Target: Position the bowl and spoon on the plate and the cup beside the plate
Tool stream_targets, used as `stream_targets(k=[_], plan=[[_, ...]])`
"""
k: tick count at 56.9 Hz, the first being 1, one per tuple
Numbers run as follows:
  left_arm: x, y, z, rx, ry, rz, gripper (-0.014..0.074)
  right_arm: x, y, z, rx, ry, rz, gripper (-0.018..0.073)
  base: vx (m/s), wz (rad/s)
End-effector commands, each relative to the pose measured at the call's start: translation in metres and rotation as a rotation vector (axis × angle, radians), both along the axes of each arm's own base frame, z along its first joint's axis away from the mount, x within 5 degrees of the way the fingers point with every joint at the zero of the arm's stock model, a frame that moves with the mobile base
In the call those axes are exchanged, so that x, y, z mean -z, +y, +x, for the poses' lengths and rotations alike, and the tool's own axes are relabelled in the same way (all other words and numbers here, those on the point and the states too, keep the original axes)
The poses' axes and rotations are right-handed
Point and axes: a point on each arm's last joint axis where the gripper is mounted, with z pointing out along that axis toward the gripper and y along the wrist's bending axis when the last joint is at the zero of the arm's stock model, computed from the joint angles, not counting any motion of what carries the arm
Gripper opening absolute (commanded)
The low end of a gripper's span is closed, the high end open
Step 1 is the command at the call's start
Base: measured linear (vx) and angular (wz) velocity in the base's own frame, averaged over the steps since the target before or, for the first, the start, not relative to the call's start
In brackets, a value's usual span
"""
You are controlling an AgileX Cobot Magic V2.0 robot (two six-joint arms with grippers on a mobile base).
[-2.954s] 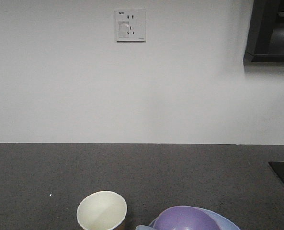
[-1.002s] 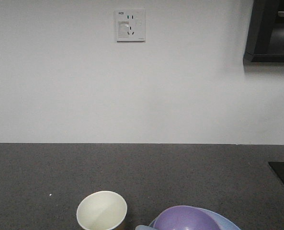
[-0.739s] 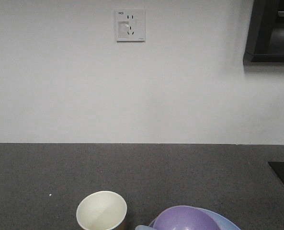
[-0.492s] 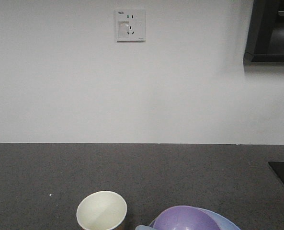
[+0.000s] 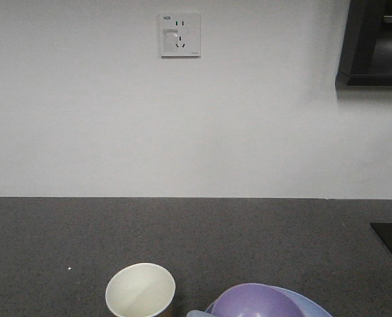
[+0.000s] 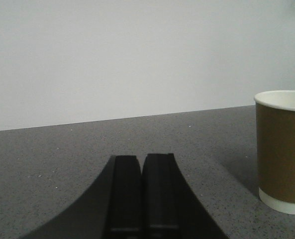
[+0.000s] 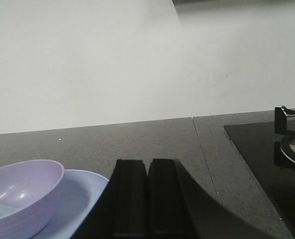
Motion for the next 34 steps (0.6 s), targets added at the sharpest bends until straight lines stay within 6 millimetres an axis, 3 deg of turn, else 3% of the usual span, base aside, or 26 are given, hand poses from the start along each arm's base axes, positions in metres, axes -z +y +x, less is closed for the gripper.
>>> stream_targets(k=[1,34], plan=[[-0.0165,0.0001,-0.0037,0.007,-0.114,-0.033,0.0000,-0.0077,-0.0005,-0.0011,0.009,-0.094,-0.010,-0.0006,0.00,0.00],[-0.0165,0.0001,-0.0037,0.007,-0.114,-0.033,0.0000,-0.0076,-0.0005,-0.0011,0.009,-0.093,-0.010,-0.0006,0.00,0.00]])
